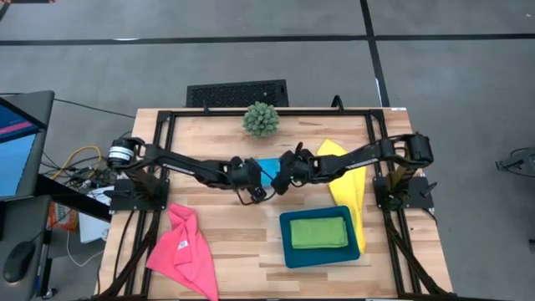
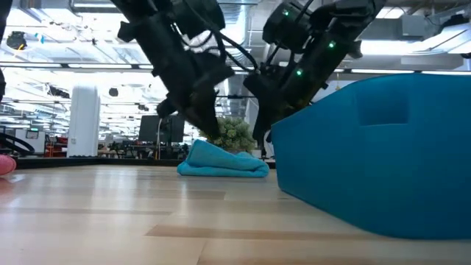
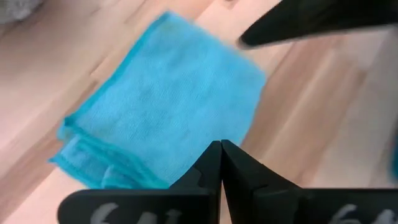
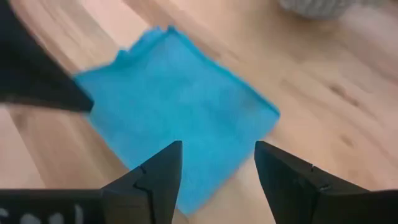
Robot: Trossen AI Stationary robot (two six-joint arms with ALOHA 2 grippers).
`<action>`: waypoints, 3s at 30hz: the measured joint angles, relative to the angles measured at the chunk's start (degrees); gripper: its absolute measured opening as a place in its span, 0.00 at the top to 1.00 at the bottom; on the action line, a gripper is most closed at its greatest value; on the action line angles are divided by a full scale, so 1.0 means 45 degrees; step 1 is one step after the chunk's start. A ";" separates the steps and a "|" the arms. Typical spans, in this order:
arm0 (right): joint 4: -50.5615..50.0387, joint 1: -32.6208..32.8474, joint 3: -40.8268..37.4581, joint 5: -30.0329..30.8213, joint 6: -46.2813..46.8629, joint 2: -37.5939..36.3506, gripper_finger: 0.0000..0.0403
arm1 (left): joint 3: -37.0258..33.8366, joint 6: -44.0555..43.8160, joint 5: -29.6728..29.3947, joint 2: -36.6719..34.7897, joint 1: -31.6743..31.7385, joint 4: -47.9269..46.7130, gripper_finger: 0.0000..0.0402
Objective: Fold microfiber towels
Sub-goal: Fold the blue microfiber cloth, then stack the folded blue microfiber cloth into the blue bin
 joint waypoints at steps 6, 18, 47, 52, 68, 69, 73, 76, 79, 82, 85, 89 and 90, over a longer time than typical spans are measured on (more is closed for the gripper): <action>0.0876 -0.0036 -0.0153 -0.0153 0.0166 0.0820 0.44 | -0.0027 -0.0040 -0.0608 0.0831 0.0034 -0.1129 1.00; 0.1713 -0.0073 -0.0099 -0.0276 0.0187 0.1843 0.44 | -0.0414 -0.0822 -0.1070 0.1047 0.0221 -0.2201 1.00; 0.1040 -0.1575 -0.0108 -0.3295 0.0972 0.0548 0.43 | -0.2274 0.1731 0.1187 -0.0358 0.2283 0.3184 1.00; 0.0291 -0.1151 -0.0123 -0.2743 0.2599 0.0675 0.43 | -0.2530 0.1920 0.1245 -0.0034 0.3177 0.2949 1.00; 0.2985 -0.1262 -0.0119 -0.2826 0.4608 0.1846 0.43 | -0.4207 0.0209 0.1301 0.0603 0.3035 0.6018 1.00; 0.3176 -0.1285 -0.0109 -0.2832 0.4631 0.1981 0.43 | -0.4227 0.0153 0.1318 0.0608 0.2947 0.6065 1.00; 0.3640 -0.1294 -0.0098 -0.3008 0.4986 0.2357 0.43 | -0.4238 -0.0386 0.1069 0.0756 0.2688 0.6065 1.00; 0.3910 -0.1289 -0.0067 -0.3394 0.5071 0.2603 0.43 | -0.4251 -0.0490 0.0833 0.0767 0.2590 0.6052 1.00; 0.3663 -0.1310 -0.0032 -0.3799 0.4836 0.2642 0.43 | -0.4253 -0.0740 0.0773 0.0773 0.2568 0.6041 1.00; 0.3000 -0.1257 -0.0033 -0.4056 0.4636 0.2453 0.43 | -0.4262 -0.1026 0.0748 0.0776 0.2565 0.6041 1.00; 0.2667 -0.1172 -0.0063 -0.4125 0.4476 0.2212 0.43 | -0.4301 -0.1476 0.0668 0.0786 0.2547 0.6055 1.00; 0.1852 -0.1188 -0.0103 -0.4135 0.4139 0.1854 0.43 | -0.4311 -0.2116 0.0626 0.0796 0.2472 0.6094 1.00; 0.1689 -0.1210 -0.0103 -0.4032 0.4131 0.1796 0.43 | -0.4316 -0.2099 0.0626 0.0796 0.2438 0.6113 1.00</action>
